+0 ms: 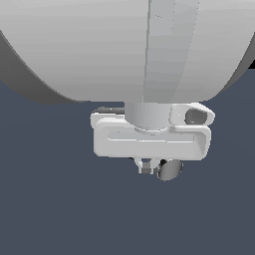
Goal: Turn on the faucet by rotating a designated handle.
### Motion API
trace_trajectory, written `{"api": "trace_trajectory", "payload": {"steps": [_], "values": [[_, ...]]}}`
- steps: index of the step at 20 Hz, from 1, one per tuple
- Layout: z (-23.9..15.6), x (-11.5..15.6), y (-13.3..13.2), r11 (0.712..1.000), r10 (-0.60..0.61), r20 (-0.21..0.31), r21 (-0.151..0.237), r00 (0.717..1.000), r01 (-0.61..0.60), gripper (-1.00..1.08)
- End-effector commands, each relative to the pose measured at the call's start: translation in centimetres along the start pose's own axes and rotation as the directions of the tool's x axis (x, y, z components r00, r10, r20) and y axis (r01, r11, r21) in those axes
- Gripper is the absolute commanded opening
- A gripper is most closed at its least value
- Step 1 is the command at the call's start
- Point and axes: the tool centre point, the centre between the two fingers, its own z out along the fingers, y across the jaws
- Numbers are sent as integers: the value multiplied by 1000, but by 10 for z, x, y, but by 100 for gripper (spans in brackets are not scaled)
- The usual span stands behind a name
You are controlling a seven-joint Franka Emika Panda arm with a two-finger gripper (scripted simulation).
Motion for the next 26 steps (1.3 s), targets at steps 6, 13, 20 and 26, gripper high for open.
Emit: {"api": "trace_trajectory", "payload": {"steps": [6, 13, 20, 26], "values": [[-2, 9, 41, 1000, 14, -13, -1, 1000, -14, -100], [-2, 11, 68, 1000, 14, -13, -1, 1000, -14, -100], [-1, 26, 72, 1000, -3, -7, 0, 1000, 3, -100], [-1, 43, 88, 1000, -1, -8, 0, 1000, 1, -100]]}}
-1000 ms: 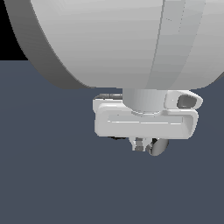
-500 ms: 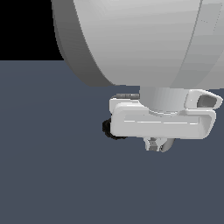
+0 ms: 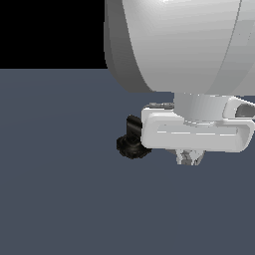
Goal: Turn on the faucet by rotating a designated handle.
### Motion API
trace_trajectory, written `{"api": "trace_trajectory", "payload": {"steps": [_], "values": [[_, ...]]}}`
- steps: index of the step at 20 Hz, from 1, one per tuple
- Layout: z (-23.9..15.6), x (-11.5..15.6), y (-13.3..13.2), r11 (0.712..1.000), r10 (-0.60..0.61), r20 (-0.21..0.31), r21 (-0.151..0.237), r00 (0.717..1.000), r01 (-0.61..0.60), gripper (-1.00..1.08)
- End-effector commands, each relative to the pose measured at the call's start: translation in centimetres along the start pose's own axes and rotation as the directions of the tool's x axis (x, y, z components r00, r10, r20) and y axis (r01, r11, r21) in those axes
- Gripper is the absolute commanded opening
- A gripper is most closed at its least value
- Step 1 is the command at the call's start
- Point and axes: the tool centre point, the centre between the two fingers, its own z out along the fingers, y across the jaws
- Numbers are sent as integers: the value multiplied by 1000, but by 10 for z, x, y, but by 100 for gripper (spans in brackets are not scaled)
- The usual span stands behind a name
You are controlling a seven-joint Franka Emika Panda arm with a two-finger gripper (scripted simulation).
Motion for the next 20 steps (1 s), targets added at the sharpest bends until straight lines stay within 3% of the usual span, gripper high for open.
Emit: {"api": "trace_trajectory", "payload": {"steps": [1, 20], "values": [[-1, 15, 2, 1000, -17, -10, -4, 1000, 16, -100], [-3, 68, 52, 1000, -9, -13, -4, 1000, 9, -100]]}}
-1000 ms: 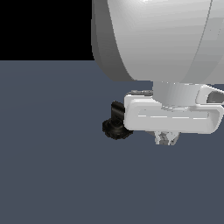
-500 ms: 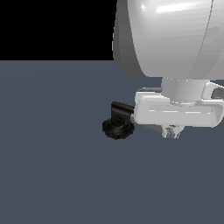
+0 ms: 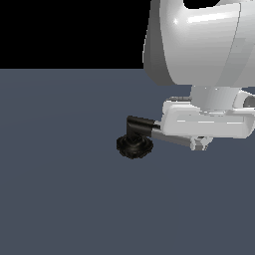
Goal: Turn on the faucet by rotating a designated handle.
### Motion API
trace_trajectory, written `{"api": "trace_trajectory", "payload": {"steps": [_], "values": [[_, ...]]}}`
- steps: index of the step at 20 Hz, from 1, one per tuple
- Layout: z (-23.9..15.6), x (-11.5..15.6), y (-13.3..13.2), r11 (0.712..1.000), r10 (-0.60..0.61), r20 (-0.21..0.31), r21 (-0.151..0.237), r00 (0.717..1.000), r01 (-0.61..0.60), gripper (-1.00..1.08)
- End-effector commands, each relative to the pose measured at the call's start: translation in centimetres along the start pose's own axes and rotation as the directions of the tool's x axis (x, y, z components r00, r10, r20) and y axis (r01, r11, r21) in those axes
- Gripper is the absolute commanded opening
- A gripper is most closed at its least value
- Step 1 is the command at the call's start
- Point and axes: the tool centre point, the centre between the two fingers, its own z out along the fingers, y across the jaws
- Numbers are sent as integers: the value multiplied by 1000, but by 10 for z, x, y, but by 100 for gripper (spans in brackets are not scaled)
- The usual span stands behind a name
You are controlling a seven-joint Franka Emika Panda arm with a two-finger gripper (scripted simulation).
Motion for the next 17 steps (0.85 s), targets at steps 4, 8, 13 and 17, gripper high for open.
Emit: {"api": "trace_trajectory", "payload": {"steps": [4, 8, 13, 17], "values": [[-2, 21, 12, 1000, -8, -10, -3, 1000, 8, -100], [-2, 32, 22, 1000, -6, -11, -3, 1000, 6, -100], [-3, 45, 34, 1000, -4, -12, -3, 1000, 4, -100], [-3, 53, 42, 1000, -4, -12, -3, 1000, 4, -100]]}}
